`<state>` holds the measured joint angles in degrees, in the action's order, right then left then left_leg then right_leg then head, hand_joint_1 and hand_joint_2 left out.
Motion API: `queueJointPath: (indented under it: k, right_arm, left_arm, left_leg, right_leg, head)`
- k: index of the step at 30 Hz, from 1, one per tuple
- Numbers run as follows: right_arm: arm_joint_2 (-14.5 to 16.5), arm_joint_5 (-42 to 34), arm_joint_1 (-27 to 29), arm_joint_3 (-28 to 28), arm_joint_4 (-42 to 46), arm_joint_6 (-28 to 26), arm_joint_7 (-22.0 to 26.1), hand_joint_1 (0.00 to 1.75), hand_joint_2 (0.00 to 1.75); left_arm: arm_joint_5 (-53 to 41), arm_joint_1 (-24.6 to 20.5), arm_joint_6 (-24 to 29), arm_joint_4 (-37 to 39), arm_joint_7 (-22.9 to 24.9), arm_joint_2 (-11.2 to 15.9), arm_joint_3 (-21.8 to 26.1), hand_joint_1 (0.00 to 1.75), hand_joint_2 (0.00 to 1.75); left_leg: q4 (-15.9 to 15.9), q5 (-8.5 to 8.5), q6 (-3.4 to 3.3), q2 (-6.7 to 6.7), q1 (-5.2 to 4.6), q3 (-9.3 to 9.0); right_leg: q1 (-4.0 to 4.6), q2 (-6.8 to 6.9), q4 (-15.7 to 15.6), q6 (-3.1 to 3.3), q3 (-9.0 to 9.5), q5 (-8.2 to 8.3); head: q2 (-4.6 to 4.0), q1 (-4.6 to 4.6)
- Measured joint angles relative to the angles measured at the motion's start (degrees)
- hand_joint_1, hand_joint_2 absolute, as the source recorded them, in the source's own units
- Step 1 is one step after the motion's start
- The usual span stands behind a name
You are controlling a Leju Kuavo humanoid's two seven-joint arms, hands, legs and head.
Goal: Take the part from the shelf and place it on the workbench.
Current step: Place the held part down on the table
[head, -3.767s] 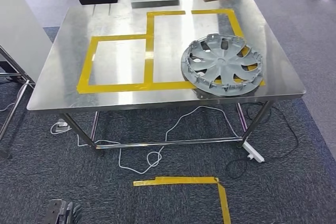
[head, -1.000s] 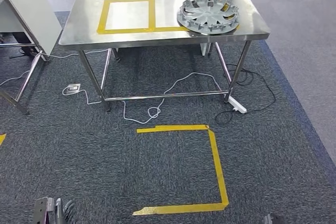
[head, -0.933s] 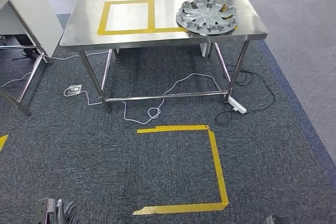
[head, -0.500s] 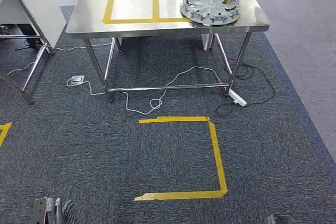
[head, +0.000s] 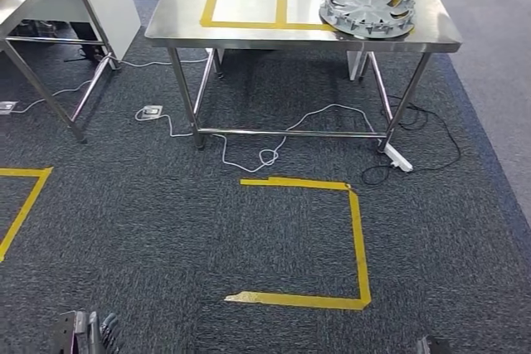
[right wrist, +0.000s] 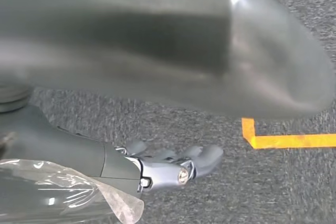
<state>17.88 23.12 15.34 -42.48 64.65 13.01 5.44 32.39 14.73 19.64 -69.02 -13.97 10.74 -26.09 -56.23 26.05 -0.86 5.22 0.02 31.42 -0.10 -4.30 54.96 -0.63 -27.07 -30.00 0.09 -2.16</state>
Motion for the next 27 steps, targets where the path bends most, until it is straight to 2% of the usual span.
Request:
queueJointPath:
  k: [1, 2, 3, 4, 5, 6, 7, 8, 9, 10, 12, 13, 14, 16, 17, 18, 19, 20, 21, 22, 23, 24, 25, 26, 27]
  right_arm:
    - [0.0, 0.0, 0.0, 0.2, 0.0, -0.1, 0.0, 0.00, 0.00]
    - [0.0, 0.0, -0.1, 0.3, 0.0, -0.1, 0.0, 0.00, 0.00]
    - [0.0, 0.0, -0.2, 0.5, 0.0, -0.2, 0.0, 0.00, 0.00]
    - [-0.1, 0.0, -0.2, 0.6, 0.0, -0.3, 0.0, 0.00, 0.00]
    - [-0.1, 0.0, -0.2, 0.7, -0.1, -0.4, 0.1, 0.00, 0.00]
    - [-0.1, 0.0, -0.2, 0.8, -0.1, -0.5, 0.1, 0.00, 0.00]
    - [-0.2, 0.0, -0.2, 0.9, -0.2, -0.6, 0.1, 0.00, 0.00]
    - [-0.2, 0.0, -0.3, 1.0, -0.3, -0.7, 0.1, 0.00, 0.00]
    - [-0.2, 0.0, -0.4, 1.2, -0.4, -0.8, 0.1, 0.00, 0.00]
    - [-0.2, 0.0, -0.4, 1.4, -0.5, -0.9, 0.1, 0.00, 0.00]
    - [-0.3, 0.0, -0.6, 1.8, -0.7, -1.1, 0.1, 0.00, 0.00]
    - [-0.4, -0.1, -0.7, 1.9, -0.7, -1.2, 0.1, 0.00, 0.00]
    - [-0.5, -0.2, -0.8, 2.1, -0.9, -1.3, 0.2, 0.00, 0.00]
    - [-0.8, -0.5, -1.2, 2.6, -1.2, -1.6, 0.3, 0.00, 0.00]
    - [-1.0, -0.7, -1.3, 3.0, -1.3, -1.8, 0.3, 0.00, 0.00]
    - [-1.2, -0.8, -1.4, 3.3, -1.5, -2.0, 0.4, 0.00, 0.00]
    - [-1.4, -0.9, -1.4, 3.6, -1.7, -2.1, 0.4, 0.00, 0.00]
    - [-1.6, -0.9, -1.4, 3.7, -1.9, -2.1, 0.4, 0.00, 0.00]
    - [-1.7, -0.9, -1.3, 3.9, -2.2, -2.1, 0.4, 0.00, 0.00]
    - [-1.8, -0.9, -1.2, 4.0, -2.4, -2.2, 0.4, 0.00, 0.00]
    - [-1.9, -0.9, -1.2, 4.1, -2.6, -2.2, 0.4, 0.00, 0.00]
    - [-2.0, -1.0, -1.2, 4.2, -2.8, -2.2, 0.4, 0.00, 0.00]
    - [-2.2, -1.1, -1.2, 4.3, -2.9, -2.3, 0.4, 0.00, 0.00]
    - [-2.3, -1.2, -1.2, 4.5, -3.1, -2.4, 0.4, 0.00, 0.00]
    - [-2.5, -1.4, -1.2, 4.6, -3.2, -2.4, 0.4, 0.00, 0.00]
  left_arm:
    - [0.0, 0.0, 0.0, 0.1, 0.0, 0.0, 0.0, 0.00, 0.00]
    - [0.0, 0.1, 0.1, 0.2, 0.0, 0.0, 0.1, 0.00, 0.00]
    - [0.0, 0.1, 0.1, 0.3, -0.1, 0.0, 0.2, 0.00, 0.00]
    - [0.0, 0.1, 0.2, 0.4, -0.1, 0.0, 0.3, 0.00, 0.00]
    - [0.0, 0.0, 0.2, 0.5, -0.2, -0.1, 0.4, 0.00, 0.00]
    - [0.0, 0.0, 0.2, 0.7, -0.3, -0.1, 0.5, 0.00, 0.00]
    - [0.0, 0.0, 0.2, 0.8, -0.4, -0.1, 0.6, 0.00, 0.00]
    - [0.0, 0.1, 0.2, 0.9, -0.5, -0.1, 0.6, 0.00, 0.00]
    - [0.0, 0.2, 0.2, 1.1, -0.5, -0.1, 0.7, 0.00, 0.00]
    - [0.0, 0.3, 0.2, 1.2, -0.6, -0.2, 0.8, 0.00, 0.00]
    - [0.1, 0.2, 0.2, 1.3, -0.8, -0.2, 1.1, 0.00, 0.00]
    - [0.1, 0.2, 0.2, 1.3, -0.9, -0.2, 1.2, 0.00, 0.00]
    - [0.2, 0.2, 0.2, 1.4, -1.0, -0.2, 1.3, 0.00, 0.00]
    - [0.4, 0.4, 0.1, 1.6, -1.1, -0.3, 1.5, 0.00, 0.00]
    - [0.5, 0.6, 0.1, 1.7, -1.1, -0.3, 1.6, 0.00, 0.00]
    - [0.6, 0.8, 0.1, 1.8, -1.2, -0.4, 1.7, 0.00, 0.00]
    - [0.6, 0.8, 0.0, 1.9, -1.2, -0.4, 1.8, 0.00, 0.00]
    - [0.7, 0.7, 0.0, 2.0, -1.3, -0.5, 1.9, 0.00, 0.00]
    - [0.7, 0.6, 0.0, 2.0, -1.3, -0.5, 2.0, 0.00, 0.00]
    - [0.7, 0.6, 0.0, 2.1, -1.3, -0.6, 2.1, 0.00, 0.00]
    - [0.8, 0.7, 0.0, 2.2, -1.3, -0.6, 2.2, 0.00, 0.00]
    - [0.9, 0.8, 0.0, 2.3, -1.4, -0.6, 2.2, 0.00, 0.00]
    - [1.0, 0.9, 0.0, 2.4, -1.4, -0.6, 2.2, 0.00, 0.00]
    - [1.1, 0.9, 0.0, 2.5, -1.5, -0.6, 2.3, 0.00, 0.00]
    - [1.2, 0.9, 0.0, 2.6, -1.6, -0.7, 2.3, 0.00, 0.00]
  left_leg:
    - [-0.1, -0.20, 0.37, 0.57, 0.14, 0.24]
    - [-0.6, 0.09, 0.67, 0.39, 0.14, 0.60]
    - [-2.0, 1.09, 0.96, -0.42, 0.12, 1.34]
    - [-4.6, 2.80, 1.22, -1.65, 0.13, 2.53]
    - [-8.1, 4.93, 1.50, -3.08, 0.17, 4.12]
    - [-12.0, 6.91, 1.79, -3.95, 0.31, 5.79]
    - [-15.1, 8.13, 2.02, -4.40, 0.45, 6.95]
    - [-16.4, 8.38, 2.18, -4.64, 0.57, 7.27]
    - [-15.4, 7.52, 2.27, -4.86, 0.65, 6.37]
    - [-12.6, 6.02, 2.28, -5.18, 0.70, 4.58]
    - [-4.3, 3.16, 1.91, -7.48, 0.49, -0.30]
    - [-1.7, 2.53, 1.52, -8.32, 0.32, -1.74]
    - [-0.1, 2.28, 1.09, -8.92, 0.14, -2.47]
    - [0.1, 2.10, 0.30, -7.90, 0.01, -2.07]
    - [0.2, 1.90, -0.04, -7.41, 0.09, -1.94]
    - [0.3, 1.67, -0.41, -6.90, 0.21, -1.84]
    - [0.4, 1.42, -0.77, -6.40, 0.35, -1.74]
    - [0.4, 1.22, -1.05, -5.87, 0.42, -1.53]
    - [0.4, 1.06, -1.24, -5.23, 0.41, -1.27]
    - [0.4, 0.92, -1.34, -4.56, 0.37, -1.05]
    - [0.3, 0.78, -1.35, -3.80, 0.33, -0.90]
    - [0.3, 0.67, -1.29, -3.02, 0.31, -0.82]
    - [0.3, 0.57, -1.20, -2.21, 0.30, -0.80]
    - [0.3, 0.47, -1.06, -1.41, 0.31, -0.79]
    - [0.2, 0.38, -0.87, -0.69, 0.24, -0.72]
  right_leg:
    - [-0.09, 0.73, -0.1, 0.17, 0.00, 0.26]
    - [-0.20, 1.49, -0.4, 0.41, 0.01, 0.54]
    - [-0.33, 2.31, -0.6, 0.68, -0.01, 0.82]
    - [-0.46, 3.20, -0.8, 0.87, -0.09, 1.02]
    - [-0.37, 4.06, -0.8, 1.00, -0.38, 1.06]
    - [-0.32, 4.95, -0.7, 1.07, -0.70, 1.06]
    - [-0.27, 5.83, -0.6, 1.08, -1.01, 1.02]
    - [-0.24, 6.64, -0.5, 1.07, -1.28, 0.98]
    - [-0.23, 7.45, -0.4, 1.02, -1.34, 0.93]
    - [-0.23, 8.18, -0.4, 0.93, -1.35, 0.86]
    - [-0.04, 9.58, -0.1, 0.55, -0.99, 0.65]
    - [0.10, 10.19, 0.0, 0.27, -0.78, 0.55]
    - [0.25, 10.78, 0.1, -0.03, -0.56, 0.48]
    - [0.32, 11.73, 0.2, -0.60, -0.40, 0.47]
    - [0.24, 11.21, 0.4, -0.95, -0.56, 0.14]
    - [0.13, 9.92, 1.4, -1.28, -1.07, -0.69]
    - [0.01, 8.20, 3.6, -1.58, -2.12, -2.19]
    - [-0.10, 6.31, 7.1, -1.79, -3.79, -4.22]
    - [-0.15, 5.18, 11.3, -1.85, -5.73, -6.25]
    - [-0.17, 4.70, 15.2, -1.87, -7.53, -7.74]
    - [-0.16, 4.50, 17.3, -1.82, -8.59, -8.09]
    - [-0.16, 4.36, 17.2, -1.73, -8.56, -7.21]
    - [-0.17, 4.08, 14.7, -1.58, -7.41, -5.33]
    - [-0.20, 3.31, 10.8, -1.38, -5.53, -2.97]
    - [-0.27, 1.80, 6.7, -1.12, -3.62, -1.15]
  head:
    - [0.00, -0.04]
    - [0.00, -0.01]
    - [0.00, 0.17]
    - [0.00, 0.32]
    - [0.00, 0.49]
    - [0.00, 0.59]
    - [0.00, 0.59]
    - [0.00, 0.61]
    - [0.00, 0.60]
    - [0.00, 0.62]
    - [0.00, 0.62]
    - [0.00, 0.53]
    - [0.00, 0.45]
    - [0.00, 0.30]
    - [0.00, 0.28]
    - [0.00, 0.19]
    - [0.00, 0.10]
    - [0.00, 0.01]
    - [0.00, -0.04]
    - [0.00, -0.02]
    - [0.00, -0.01]
    - [0.00, -0.01]
    - [0.00, -0.01]
    - [0.00, -0.02]
    - [0.00, -0.01]
